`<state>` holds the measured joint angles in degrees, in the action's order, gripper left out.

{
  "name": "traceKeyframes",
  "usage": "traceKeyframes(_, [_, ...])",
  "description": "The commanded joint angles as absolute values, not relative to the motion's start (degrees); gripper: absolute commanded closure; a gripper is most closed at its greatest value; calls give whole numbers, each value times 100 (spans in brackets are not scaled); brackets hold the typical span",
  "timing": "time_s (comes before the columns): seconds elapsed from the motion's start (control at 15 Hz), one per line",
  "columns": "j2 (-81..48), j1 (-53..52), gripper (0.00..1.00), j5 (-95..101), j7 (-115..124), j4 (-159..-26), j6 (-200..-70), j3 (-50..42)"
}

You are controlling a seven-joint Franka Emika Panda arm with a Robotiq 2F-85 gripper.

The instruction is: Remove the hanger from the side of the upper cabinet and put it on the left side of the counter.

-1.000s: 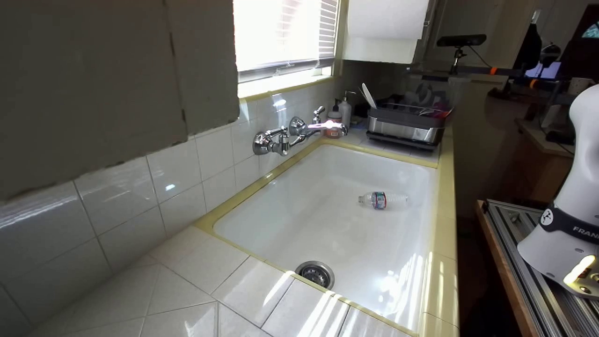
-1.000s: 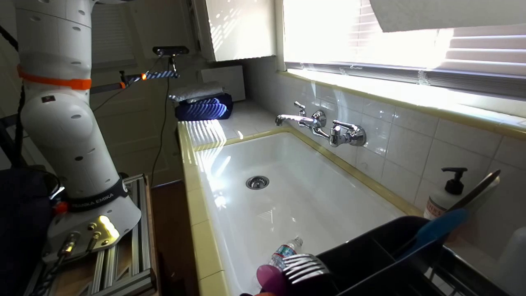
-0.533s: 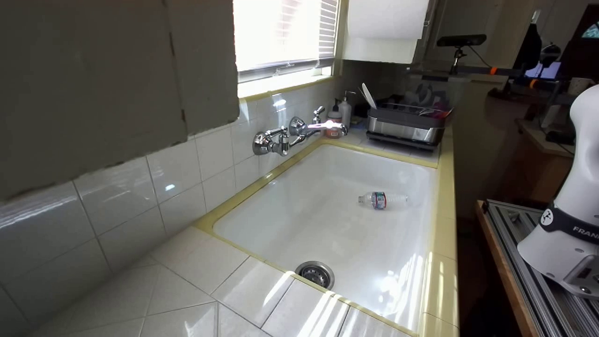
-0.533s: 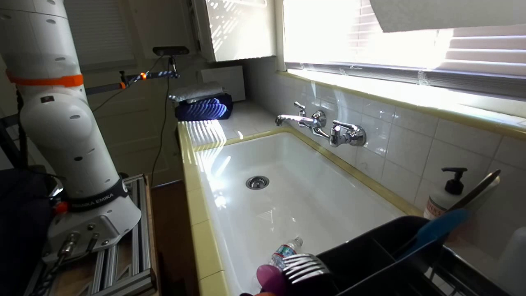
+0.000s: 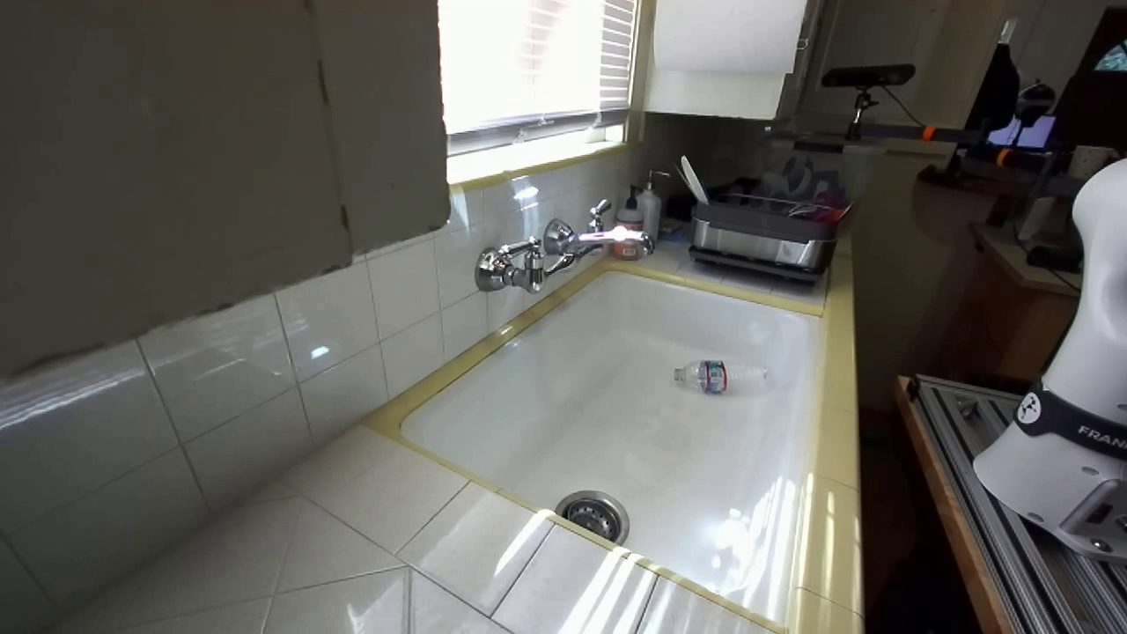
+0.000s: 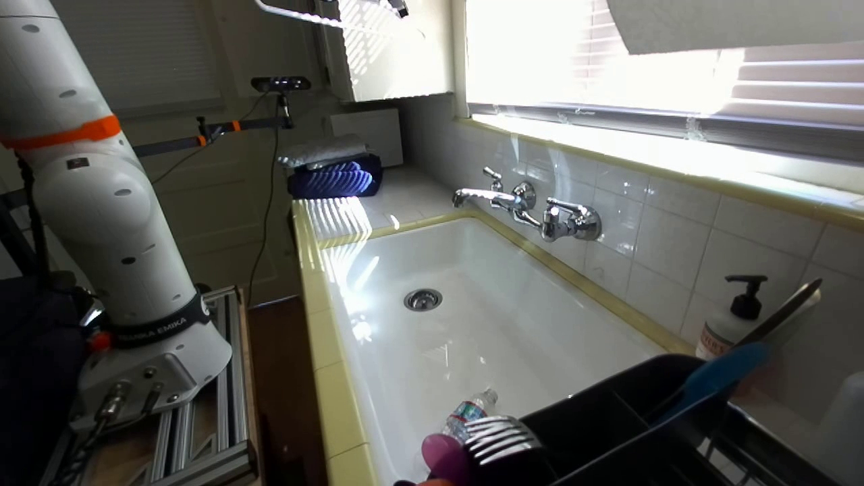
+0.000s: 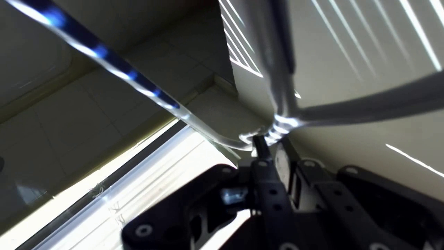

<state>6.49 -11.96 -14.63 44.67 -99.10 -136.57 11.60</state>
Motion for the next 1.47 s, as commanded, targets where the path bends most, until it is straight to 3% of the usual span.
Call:
traceKeyframes(0.0, [1183, -1101, 97, -1257, 4580, -10808, -13903, 1243])
traceKeyframes(0.07, [827, -1118, 97, -1379, 4474, -10251, -13684, 1234])
traceKeyframes(0.13, [868, -1114, 89, -1379, 4472, -10336, -13696, 1241])
traceKeyframes(0.73, [842, -1113, 89, -1377, 4474, -10283, -13695, 1242])
traceKeyframes(0.8, [750, -1104, 97, -1339, 4560, -10341, -13682, 1260])
traceKeyframes(1.4, [299, -1211, 97, -1400, 4607, -10755, -13896, 1333])
